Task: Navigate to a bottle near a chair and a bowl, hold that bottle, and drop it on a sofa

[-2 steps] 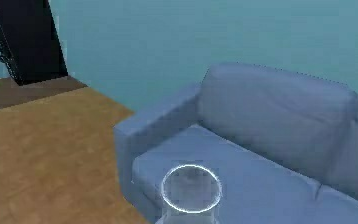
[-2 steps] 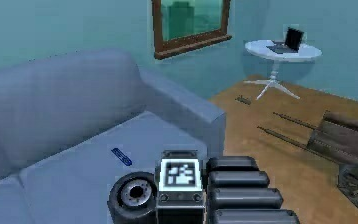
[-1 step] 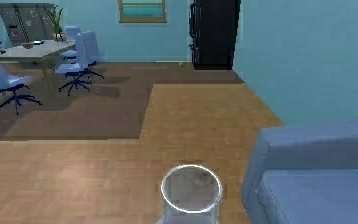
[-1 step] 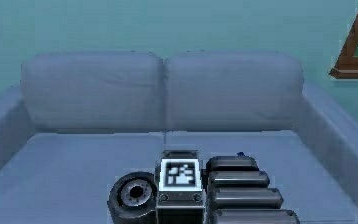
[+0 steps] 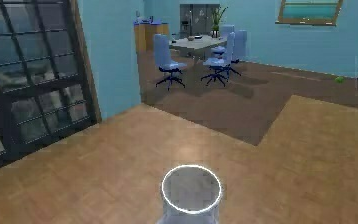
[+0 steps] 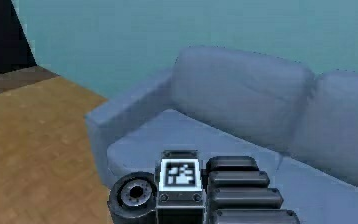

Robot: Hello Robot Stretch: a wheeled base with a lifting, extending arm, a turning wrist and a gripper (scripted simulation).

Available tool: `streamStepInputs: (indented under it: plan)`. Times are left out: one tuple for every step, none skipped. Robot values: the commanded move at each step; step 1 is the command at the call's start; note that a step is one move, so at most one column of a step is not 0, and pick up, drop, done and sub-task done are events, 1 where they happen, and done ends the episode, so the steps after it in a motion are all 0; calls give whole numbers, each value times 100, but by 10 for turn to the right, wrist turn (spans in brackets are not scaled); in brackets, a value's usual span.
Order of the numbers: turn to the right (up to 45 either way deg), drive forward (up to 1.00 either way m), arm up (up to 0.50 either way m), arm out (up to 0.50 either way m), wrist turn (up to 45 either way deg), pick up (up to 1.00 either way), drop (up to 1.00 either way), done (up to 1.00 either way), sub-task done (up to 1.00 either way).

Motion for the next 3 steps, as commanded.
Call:
streamStepInputs:
  plan:
    - [450, 0, 0, 0, 0, 0, 0, 0, 0]
    - [450, 0, 0, 0, 0, 0, 0, 0, 0]
    - [450, 0, 0, 0, 0, 0, 0, 0, 0]
